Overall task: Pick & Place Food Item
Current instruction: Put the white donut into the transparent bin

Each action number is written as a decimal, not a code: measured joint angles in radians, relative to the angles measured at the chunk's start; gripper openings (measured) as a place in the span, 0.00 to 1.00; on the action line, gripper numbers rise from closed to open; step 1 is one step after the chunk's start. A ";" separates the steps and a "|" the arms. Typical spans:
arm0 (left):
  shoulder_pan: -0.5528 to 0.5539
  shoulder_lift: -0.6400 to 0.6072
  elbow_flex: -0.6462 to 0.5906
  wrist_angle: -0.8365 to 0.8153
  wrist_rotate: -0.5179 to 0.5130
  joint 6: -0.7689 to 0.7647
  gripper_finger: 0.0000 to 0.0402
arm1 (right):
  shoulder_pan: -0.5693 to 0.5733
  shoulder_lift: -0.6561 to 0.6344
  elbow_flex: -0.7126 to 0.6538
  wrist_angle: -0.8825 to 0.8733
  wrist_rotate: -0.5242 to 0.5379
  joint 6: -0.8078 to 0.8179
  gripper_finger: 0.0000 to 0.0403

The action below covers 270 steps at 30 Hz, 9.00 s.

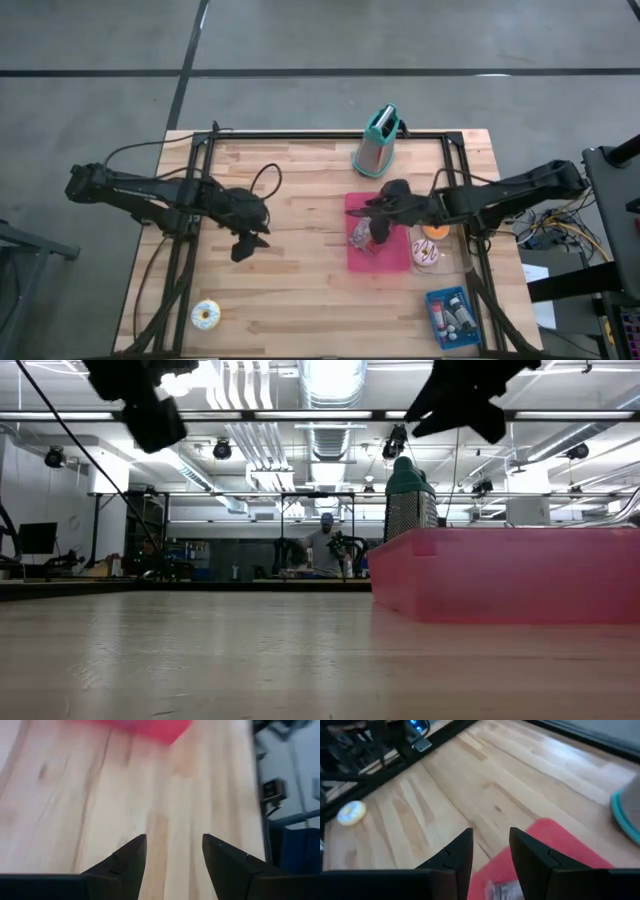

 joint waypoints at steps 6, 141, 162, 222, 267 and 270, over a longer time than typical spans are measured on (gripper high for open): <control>-0.007 0.001 0.068 -0.282 -0.013 -0.233 0.49 | 0.000 0.075 -0.092 0.225 -0.001 -0.114 0.29; -0.849 0.440 0.169 -0.172 -0.188 -1.291 0.05 | -0.001 0.294 -0.139 0.551 0.026 -0.166 0.22; -0.840 -0.008 0.161 -0.126 -1.099 -0.610 0.06 | -0.001 0.294 -0.139 0.545 0.025 -0.167 0.19; 0.114 0.012 -0.340 0.981 0.317 0.611 0.06 | -0.001 0.294 -0.139 0.568 0.026 -0.573 0.19; 0.174 0.181 -0.232 0.971 0.389 0.663 0.06 | 0.001 0.293 -0.122 0.598 0.003 -0.580 0.47; 0.174 0.181 -0.232 0.971 0.389 0.663 0.06 | 0.001 0.293 -0.111 0.598 -0.071 -0.586 0.46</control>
